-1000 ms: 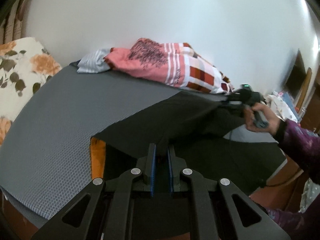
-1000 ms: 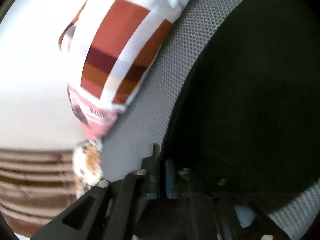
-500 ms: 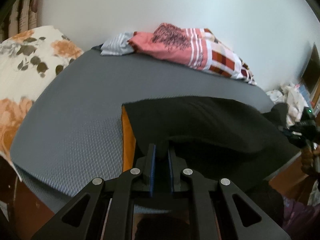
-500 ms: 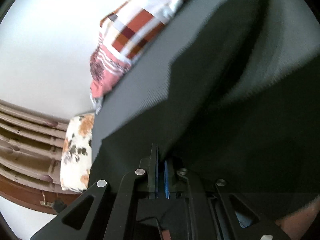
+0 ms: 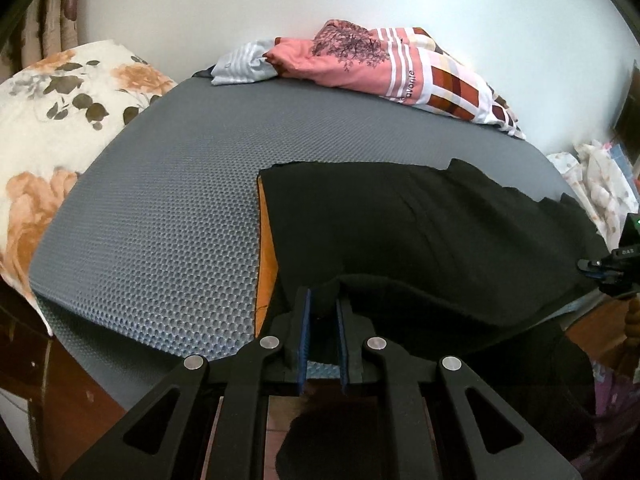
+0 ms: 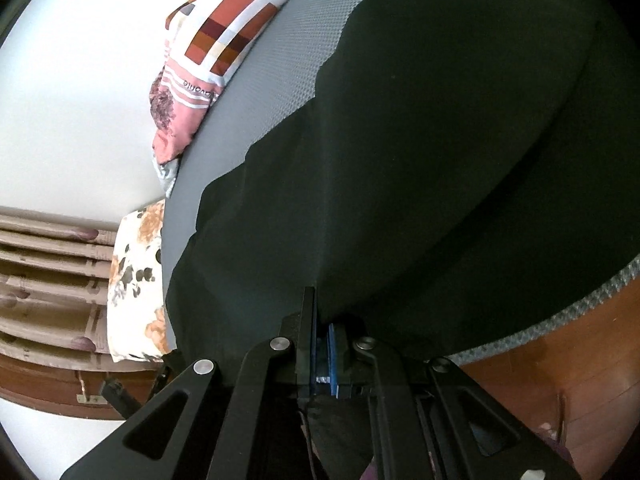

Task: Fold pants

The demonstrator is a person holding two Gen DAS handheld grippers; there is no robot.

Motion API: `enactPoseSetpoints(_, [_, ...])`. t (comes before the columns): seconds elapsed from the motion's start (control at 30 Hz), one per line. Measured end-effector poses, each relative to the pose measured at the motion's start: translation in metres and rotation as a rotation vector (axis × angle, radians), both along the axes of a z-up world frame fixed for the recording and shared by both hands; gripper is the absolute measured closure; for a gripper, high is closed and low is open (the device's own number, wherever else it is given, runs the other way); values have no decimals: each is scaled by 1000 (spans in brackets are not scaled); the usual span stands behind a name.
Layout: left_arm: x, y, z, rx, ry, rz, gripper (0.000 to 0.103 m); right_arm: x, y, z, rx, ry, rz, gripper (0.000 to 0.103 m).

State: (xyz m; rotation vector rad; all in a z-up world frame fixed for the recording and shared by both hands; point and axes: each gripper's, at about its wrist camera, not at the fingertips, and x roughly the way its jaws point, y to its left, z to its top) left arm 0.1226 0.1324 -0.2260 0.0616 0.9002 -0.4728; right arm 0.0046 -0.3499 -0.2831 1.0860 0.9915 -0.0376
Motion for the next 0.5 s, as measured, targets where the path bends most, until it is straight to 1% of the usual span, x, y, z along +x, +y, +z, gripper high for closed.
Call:
enactPoseSetpoints(0.07, [0, 1, -1, 12, -12, 3, 90, -2, 1, -6, 13, 12, 2, 97])
enactPoseSetpoints(0.13, [0, 1, -5, 43, -20, 9, 86, -4, 3, -16, 34, 29, 0, 98])
enactPoseSetpoints(0.17, [0, 2, -7, 52, -17, 16, 86, -5, 3, -18, 44, 23, -7, 98])
enactPoseSetpoints(0.27, [-2, 8, -10, 60, -4, 29, 84, -5, 6, -15, 26, 23, 6, 98])
enactPoseSetpoints(0.3, [-2, 10, -10, 68, -1, 35, 81, -5, 6, -15, 31, 23, 6, 98])
enactPoseSetpoints(0.33, [-2, 12, -10, 75, 2, 42, 73, -5, 6, -16, 39, 23, 5, 98])
enactPoseSetpoints(0.37, [-3, 16, -10, 85, -1, 55, 68, -5, 6, -17, 42, 21, 5, 98])
enactPoseSetpoints(0.4, [-3, 19, -8, 102, -7, 78, 54, -5, 6, -17, 42, 20, 7, 98])
enactPoseSetpoints(0.43, [-3, 24, -5, 122, -18, 109, 45, -6, 6, -17, 42, 19, 8, 97])
enactPoseSetpoints(0.5, [-4, 34, 5, 157, -55, 178, 40, -6, 6, -17, 43, 15, 11, 97])
